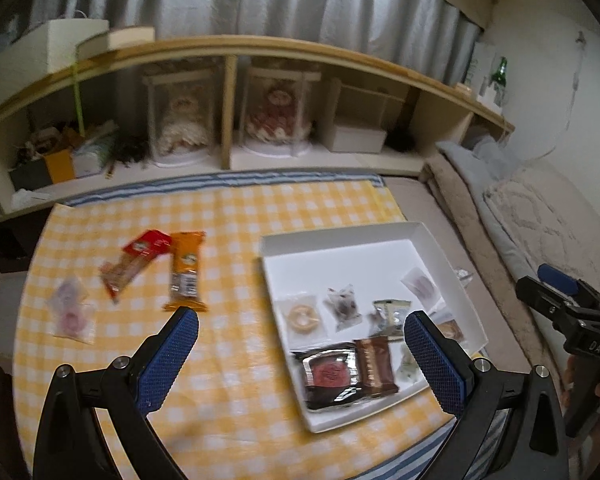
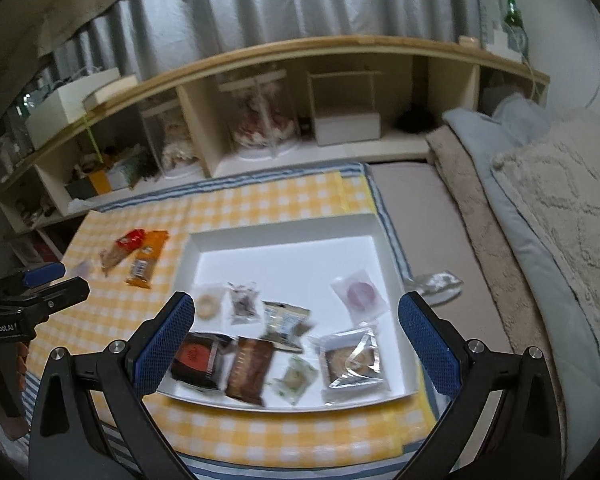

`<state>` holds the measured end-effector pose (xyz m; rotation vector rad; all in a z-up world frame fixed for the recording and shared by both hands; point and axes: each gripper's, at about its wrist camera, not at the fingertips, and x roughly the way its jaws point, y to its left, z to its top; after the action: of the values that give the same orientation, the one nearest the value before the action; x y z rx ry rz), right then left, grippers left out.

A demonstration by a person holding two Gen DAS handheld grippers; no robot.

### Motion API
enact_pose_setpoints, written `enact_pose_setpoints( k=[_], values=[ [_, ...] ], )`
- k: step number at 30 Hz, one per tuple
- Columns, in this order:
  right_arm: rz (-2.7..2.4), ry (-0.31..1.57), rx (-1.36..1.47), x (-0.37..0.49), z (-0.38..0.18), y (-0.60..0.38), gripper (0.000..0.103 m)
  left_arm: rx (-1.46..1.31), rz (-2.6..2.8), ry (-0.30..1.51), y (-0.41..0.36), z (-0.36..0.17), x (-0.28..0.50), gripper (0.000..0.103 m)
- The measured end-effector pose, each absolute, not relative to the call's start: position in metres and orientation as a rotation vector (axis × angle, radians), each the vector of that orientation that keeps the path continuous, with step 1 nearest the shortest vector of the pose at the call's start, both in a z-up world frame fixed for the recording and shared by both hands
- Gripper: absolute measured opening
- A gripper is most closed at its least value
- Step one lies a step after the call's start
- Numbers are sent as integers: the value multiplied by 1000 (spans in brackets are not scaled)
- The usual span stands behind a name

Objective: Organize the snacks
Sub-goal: 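Withdraw both open tools from the tray, then move both open tools over the remaining snacks on the table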

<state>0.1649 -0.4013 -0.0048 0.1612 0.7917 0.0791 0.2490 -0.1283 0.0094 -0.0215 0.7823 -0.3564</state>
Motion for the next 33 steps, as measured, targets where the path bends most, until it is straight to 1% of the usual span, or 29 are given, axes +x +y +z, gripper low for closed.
enact_pose_setpoints(
  k=[6,14,24,27,33],
  values=[
    [133,762,158,173,8,-362,103,-28,-314,742,-84,27,231,103],
    [208,750,138,193,9,-299,103,-55,-208,703,-20,25,221,103],
    [280,801,123,230,-23,-221,103,-210,-51,764,53,-14,247,103],
    [297,805,109,241,-35,-198,103,-332,38,840,82,-37,261,103],
    [315,820,107,269,-72,-156,103,-584,45,960,118,-79,293,103]
  ],
)
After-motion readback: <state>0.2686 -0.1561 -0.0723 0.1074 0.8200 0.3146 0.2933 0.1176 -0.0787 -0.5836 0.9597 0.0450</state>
